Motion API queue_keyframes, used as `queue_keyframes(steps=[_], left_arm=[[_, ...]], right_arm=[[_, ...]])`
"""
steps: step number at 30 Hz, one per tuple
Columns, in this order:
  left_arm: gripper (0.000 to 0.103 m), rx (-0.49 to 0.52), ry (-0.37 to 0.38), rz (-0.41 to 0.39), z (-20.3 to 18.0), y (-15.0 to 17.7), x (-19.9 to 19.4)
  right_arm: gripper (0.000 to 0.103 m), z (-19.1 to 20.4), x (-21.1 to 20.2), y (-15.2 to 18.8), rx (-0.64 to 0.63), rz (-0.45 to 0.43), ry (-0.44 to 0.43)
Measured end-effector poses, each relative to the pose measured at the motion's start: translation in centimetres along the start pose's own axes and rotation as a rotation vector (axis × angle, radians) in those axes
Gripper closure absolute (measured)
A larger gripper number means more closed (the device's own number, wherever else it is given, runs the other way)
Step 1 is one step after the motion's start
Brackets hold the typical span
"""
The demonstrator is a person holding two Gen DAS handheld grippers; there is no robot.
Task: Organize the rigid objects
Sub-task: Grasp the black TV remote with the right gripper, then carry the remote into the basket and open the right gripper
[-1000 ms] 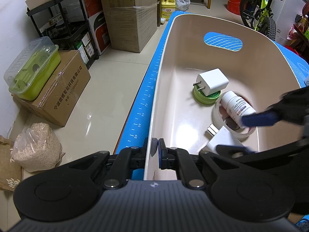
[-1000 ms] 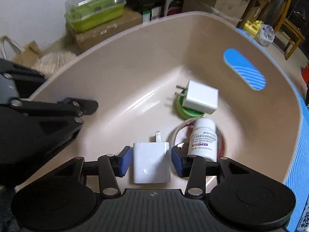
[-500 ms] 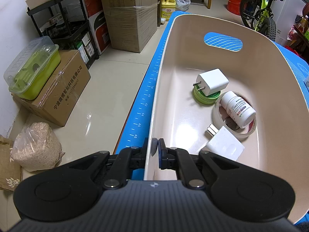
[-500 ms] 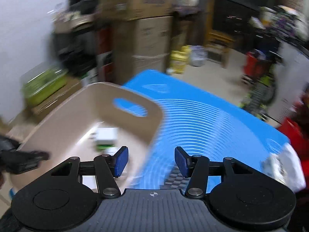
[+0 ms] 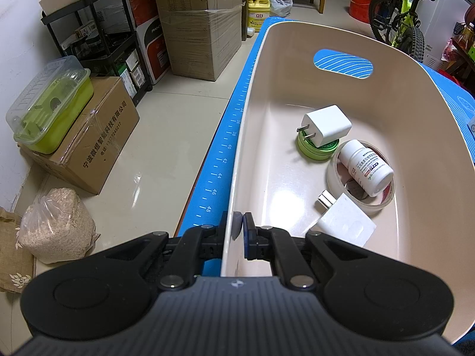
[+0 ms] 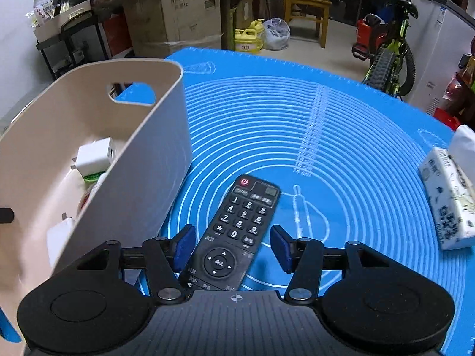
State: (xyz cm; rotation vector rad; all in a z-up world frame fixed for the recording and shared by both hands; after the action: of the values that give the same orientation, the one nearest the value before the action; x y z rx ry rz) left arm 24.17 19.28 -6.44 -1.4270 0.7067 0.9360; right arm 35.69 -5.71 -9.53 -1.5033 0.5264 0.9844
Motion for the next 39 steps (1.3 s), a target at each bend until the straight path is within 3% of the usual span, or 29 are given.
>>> queue_keyframes(steps=[8, 16, 22, 24, 26, 32, 39], left_arm=[[0.093, -0.001, 0.0, 0.0, 0.0, 0.0, 0.0], [0.093, 0.0, -0.001, 0.0, 0.0, -0.1, 0.0], [0.093, 0.001, -0.002, 0.001, 0.2, 0.0, -0.1], [0.093, 0.001, -0.002, 0.001, 0.2, 0.0, -0.1], [0.093, 0.001, -0.002, 0.001, 0.2, 0.0, -0.1], [0.093, -0.001, 0.003, 0.002, 0.4, 0.0, -0.1], [0.093, -0.002, 0.004, 0.003, 0.5, -0.1, -0.2]], right_arm=[[0.029, 0.2, 2.6, 1.0, 0.015, 0.046, 0.066], [0.026, -0.8, 3.7, 1.5, 0.152, 0.058, 0.095], [0.025, -0.7, 4.2, 1.4, 0.142, 0.053, 0.145], [0.027, -0.6, 4.2, 1.4, 0.139, 0.051, 0.142], [0.043, 0.1, 4.0, 1.4, 0.126, 0.05, 0.12], [0.048, -0.1, 3.5, 1.7, 0.167, 0.039, 0.128], [0.049, -1.3, 1.3, 2.1, 0.193, -0.049, 0.18]])
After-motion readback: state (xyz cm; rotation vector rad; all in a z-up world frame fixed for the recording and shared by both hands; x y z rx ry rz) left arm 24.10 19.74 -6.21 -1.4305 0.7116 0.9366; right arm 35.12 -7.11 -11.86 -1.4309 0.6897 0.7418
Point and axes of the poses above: each gripper's, at about its wrist camera, not at the fingertips, and x roughly the way its jaws point, z to its left, y to its underside, the point moved 7 cm from there along x, roughly the way its jaws point, and after that the axes turned 3 degrees about x, right-handed, at the moved point
